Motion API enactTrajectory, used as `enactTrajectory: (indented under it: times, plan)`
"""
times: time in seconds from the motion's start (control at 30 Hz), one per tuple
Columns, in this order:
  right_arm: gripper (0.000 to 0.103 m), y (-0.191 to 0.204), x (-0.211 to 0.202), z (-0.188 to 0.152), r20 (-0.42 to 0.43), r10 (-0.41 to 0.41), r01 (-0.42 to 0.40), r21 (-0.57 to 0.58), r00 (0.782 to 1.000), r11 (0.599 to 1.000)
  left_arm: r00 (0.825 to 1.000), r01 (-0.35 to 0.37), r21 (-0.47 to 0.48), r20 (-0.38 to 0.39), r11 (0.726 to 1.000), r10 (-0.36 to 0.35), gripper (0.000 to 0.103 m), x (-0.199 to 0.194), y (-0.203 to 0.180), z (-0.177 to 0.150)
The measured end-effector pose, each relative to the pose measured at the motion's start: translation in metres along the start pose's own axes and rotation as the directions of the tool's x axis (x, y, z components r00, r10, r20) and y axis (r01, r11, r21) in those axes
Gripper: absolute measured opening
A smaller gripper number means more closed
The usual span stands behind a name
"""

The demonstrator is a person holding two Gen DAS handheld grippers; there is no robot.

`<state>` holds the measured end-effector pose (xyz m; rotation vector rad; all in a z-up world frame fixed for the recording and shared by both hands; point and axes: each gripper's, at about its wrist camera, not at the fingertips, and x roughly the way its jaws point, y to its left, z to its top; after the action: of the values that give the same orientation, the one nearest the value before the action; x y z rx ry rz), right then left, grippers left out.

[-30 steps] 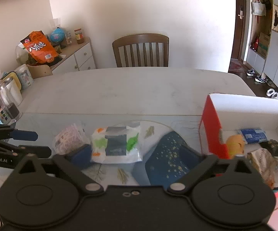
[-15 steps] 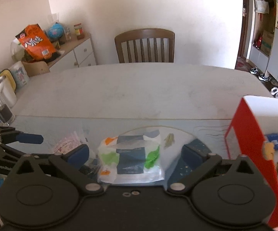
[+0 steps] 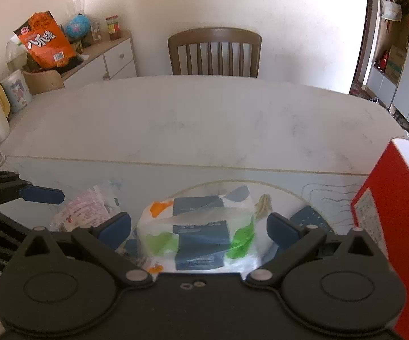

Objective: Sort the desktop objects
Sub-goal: 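Move the left gripper to the pink printed bag while the right approaches the white-green snack bag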

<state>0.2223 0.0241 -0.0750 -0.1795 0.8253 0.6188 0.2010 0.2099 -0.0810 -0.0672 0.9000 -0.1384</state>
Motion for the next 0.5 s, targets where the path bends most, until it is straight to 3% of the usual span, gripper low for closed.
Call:
enactTrajectory:
  times: [0.37,0.5]
  plan:
    - [0.103,0.007,0.022,-0.005,-0.017,-0.032,0.030,-0.092,0.999,0.995,1.000,0.030,0.004,-0.004,1.000,-0.030,0.086,0.011,-0.009,-0.003]
    - [0.103,-0.005,0.013,0.000,0.020,-0.043,0.043,-0.040,0.999,0.998,0.999,0.038,-0.012,-0.003,0.999,-0.038,0.086,0.014,-0.009,-0.006]
